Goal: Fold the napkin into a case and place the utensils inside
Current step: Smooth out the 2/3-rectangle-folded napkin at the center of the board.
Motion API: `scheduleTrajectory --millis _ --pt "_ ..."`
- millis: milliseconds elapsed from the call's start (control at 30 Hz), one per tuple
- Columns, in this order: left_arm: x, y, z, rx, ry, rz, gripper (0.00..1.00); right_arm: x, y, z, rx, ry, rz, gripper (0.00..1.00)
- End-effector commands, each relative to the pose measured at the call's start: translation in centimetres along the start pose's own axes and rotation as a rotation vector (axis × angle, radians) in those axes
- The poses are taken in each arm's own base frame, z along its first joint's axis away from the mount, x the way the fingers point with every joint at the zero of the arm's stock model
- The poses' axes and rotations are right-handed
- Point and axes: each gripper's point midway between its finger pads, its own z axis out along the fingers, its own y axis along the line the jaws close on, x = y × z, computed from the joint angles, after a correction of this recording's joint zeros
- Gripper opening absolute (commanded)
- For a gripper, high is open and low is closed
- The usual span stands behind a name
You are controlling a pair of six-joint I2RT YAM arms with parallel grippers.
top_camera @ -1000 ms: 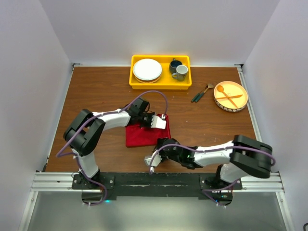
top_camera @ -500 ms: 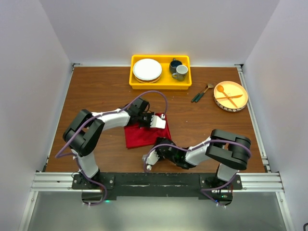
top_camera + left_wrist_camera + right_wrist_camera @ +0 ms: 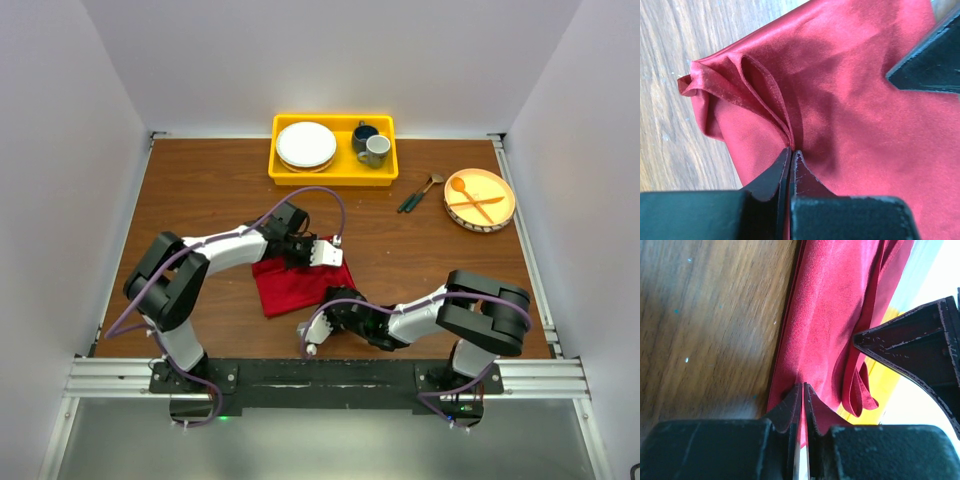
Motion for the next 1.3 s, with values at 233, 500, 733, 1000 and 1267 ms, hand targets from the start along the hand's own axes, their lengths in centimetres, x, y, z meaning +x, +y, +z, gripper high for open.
scheduleTrajectory --millis 233,500,733,1000,1267 --pt "-3.2 0.9 -1.8 -0.037 -0.049 -0.014 0.0 -1.0 -1.7 0.3 0.027 -0.038 0.013 0.07" --pt "-2.4 0.4 -0.2 -0.019 -0.031 -0.039 0.0 -1.3 -2.2 0.3 0.04 -0.052 0.013 0.08" --pt "0.0 -1.4 1.6 0.014 0.005 -0.051 0.0 -1.8 -5.6 -2.8 0.141 -0.124 0.119 0.2" --pt "1.3 -2.4 2.4 0.036 0.034 -0.055 0.0 -1.4 -12.5 -10.9 0.208 -0.263 0.494 0.37" --pt "1.6 -2.7 2.7 0.034 0.03 -0.055 0.0 9.2 -17.2 -15.2 0.316 -0.168 1.147 0.39"
